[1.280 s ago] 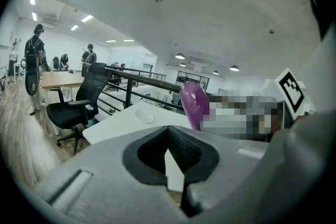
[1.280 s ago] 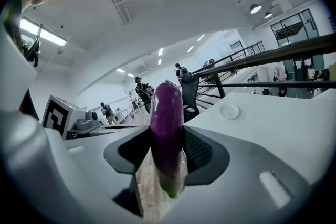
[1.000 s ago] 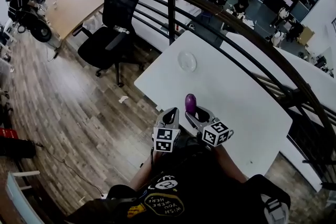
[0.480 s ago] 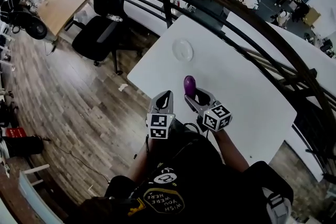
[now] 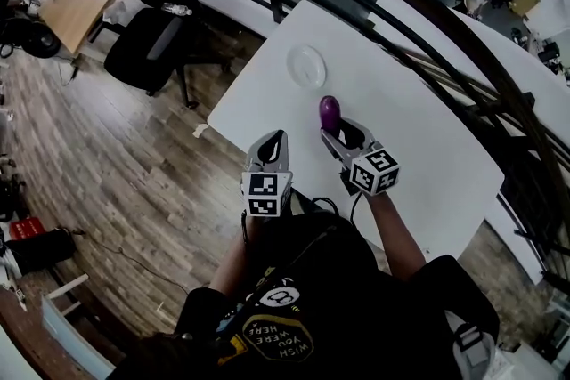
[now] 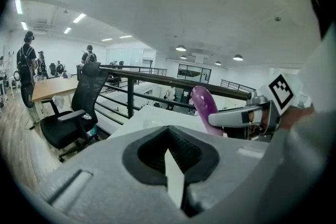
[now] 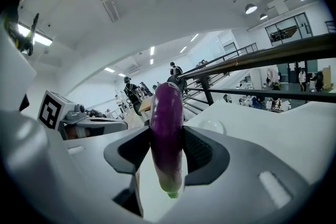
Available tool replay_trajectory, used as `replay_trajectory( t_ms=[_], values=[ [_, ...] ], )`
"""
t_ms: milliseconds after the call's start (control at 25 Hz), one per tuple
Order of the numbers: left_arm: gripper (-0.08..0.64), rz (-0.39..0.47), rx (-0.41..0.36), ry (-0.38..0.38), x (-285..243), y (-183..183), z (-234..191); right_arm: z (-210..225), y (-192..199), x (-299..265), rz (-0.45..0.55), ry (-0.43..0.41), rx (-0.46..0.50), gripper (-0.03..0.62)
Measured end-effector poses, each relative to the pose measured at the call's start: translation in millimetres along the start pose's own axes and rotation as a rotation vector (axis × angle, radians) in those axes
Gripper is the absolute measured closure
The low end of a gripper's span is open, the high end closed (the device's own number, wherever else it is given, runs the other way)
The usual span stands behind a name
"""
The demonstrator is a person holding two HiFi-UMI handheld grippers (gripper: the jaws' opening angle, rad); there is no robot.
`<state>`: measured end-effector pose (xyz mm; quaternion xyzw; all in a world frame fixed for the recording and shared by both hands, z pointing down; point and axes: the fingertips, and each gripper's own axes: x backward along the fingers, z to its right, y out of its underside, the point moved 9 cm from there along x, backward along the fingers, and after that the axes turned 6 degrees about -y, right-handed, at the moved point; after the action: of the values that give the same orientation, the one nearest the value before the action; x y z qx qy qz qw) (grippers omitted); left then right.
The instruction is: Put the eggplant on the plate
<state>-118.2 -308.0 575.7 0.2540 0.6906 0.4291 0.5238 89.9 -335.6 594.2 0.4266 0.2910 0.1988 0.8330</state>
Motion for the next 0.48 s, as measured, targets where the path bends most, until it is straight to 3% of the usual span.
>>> replay_trajectory(
  t_ms=[480],
  values=[
    [0.555, -0.043, -0.010, 0.063, -63.6, 0.3, -45.6, 51.7, -26.0, -92.1, -0.064, 0.060, -0.004, 0.396]
  ],
)
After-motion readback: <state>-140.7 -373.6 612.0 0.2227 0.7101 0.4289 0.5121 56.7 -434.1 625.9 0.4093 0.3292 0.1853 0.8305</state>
